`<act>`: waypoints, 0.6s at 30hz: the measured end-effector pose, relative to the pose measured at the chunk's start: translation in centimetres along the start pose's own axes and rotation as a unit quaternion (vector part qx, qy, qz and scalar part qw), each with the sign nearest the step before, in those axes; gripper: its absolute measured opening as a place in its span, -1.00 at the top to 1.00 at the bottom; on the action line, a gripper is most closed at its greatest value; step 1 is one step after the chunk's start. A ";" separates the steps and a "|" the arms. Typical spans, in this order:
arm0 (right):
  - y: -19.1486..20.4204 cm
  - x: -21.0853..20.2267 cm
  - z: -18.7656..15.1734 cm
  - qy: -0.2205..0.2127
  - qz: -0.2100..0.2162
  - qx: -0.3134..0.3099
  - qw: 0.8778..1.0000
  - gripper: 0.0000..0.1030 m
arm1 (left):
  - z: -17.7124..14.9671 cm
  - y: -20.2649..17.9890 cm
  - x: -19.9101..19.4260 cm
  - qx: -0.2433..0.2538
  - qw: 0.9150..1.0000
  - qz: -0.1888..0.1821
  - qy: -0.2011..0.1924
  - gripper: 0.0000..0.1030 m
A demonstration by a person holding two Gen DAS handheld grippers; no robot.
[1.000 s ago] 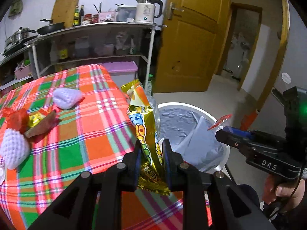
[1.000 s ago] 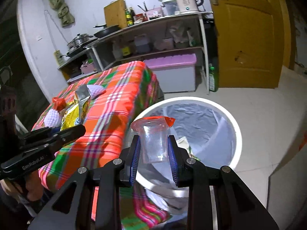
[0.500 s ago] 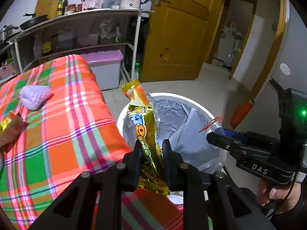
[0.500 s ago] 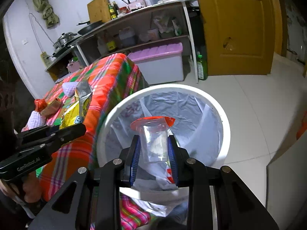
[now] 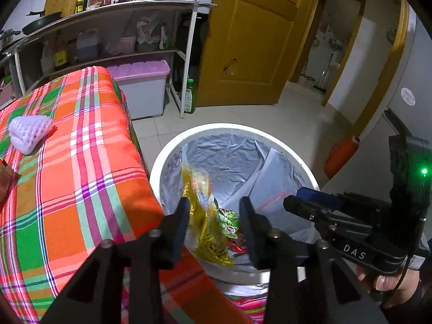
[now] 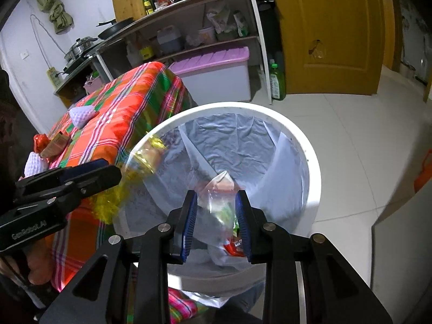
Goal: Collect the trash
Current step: 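Carry both items to the bin and open the right tool to drop the cup, then open the left tool over the bin to drop the gold wrapper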
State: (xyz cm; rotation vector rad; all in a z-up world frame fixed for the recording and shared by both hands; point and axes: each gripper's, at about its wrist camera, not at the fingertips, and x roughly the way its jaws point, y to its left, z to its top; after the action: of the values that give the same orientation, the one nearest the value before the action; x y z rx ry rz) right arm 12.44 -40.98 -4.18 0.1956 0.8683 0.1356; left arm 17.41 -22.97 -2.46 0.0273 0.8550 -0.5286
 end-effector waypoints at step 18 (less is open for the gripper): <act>1.7 -2.4 0.2 -0.031 0.000 -0.014 0.999 0.24 | -0.4 0.9 -3.9 -0.009 0.998 0.036 -0.044 0.12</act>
State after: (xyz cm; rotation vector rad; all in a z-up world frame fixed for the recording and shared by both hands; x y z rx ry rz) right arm 11.01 -39.86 -1.88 0.1733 0.8049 0.1416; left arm 15.43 -20.40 -0.03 0.0169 0.7693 -0.4519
